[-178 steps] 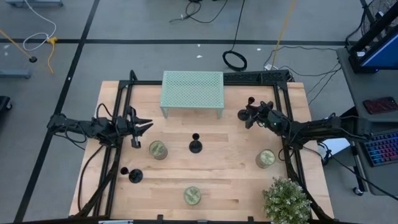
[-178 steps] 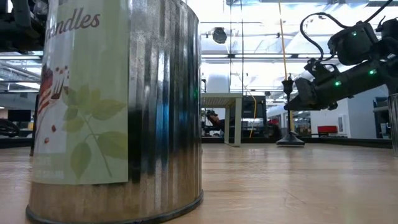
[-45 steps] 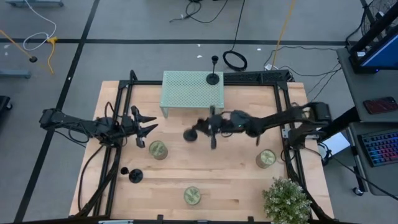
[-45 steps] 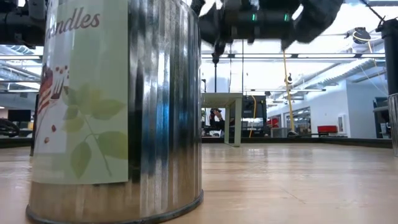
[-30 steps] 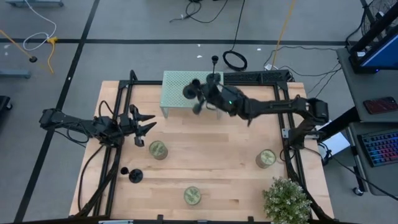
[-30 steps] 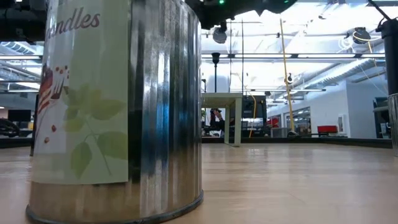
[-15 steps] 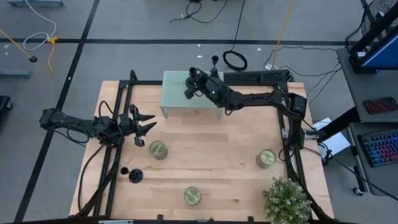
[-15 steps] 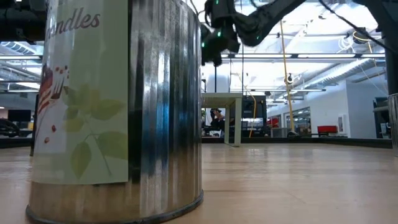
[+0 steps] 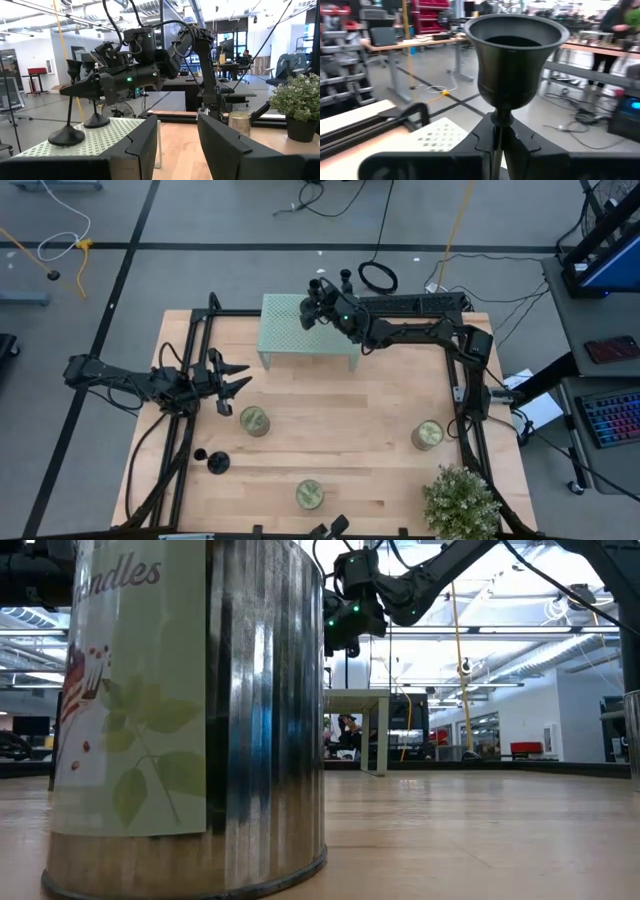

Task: Pick & Place candle stick holders
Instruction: Put the black candle holder on the shelf

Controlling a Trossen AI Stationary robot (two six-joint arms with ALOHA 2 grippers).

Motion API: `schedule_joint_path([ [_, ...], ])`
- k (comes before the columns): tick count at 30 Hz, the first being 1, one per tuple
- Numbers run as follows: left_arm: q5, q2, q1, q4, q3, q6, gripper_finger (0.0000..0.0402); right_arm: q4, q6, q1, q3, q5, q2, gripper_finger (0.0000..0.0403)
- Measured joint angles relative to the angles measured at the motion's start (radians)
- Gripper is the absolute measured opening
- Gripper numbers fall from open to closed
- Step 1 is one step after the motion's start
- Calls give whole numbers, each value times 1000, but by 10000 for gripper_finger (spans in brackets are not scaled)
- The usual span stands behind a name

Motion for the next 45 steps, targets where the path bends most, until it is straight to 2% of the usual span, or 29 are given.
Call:
schedule_joint_path([
  [2, 0, 0, 0, 0, 0, 2, 145, 0, 0, -4, 0, -26, 0, 20],
  [11, 0, 0, 0, -7, 0, 2, 145, -1, -1, -6, 0, -20, 0, 42],
  [24, 0, 0, 0, -30, 0, -22, 145, -1, -32, -1, 0, -19, 0, 123],
  [32, 0, 0, 0, -30, 0, -29, 145, -1, -80, 32, 0, -13, 0, 152],
  [40, 12, 0, 0, -30, 0, -96, 145, -1, -199, 79, -1, 197, 0, 149],
  [45, 54, 0, 0, -29, 0, -144, 145, -1, -216, 96, -1, 224, -1, 153],
])
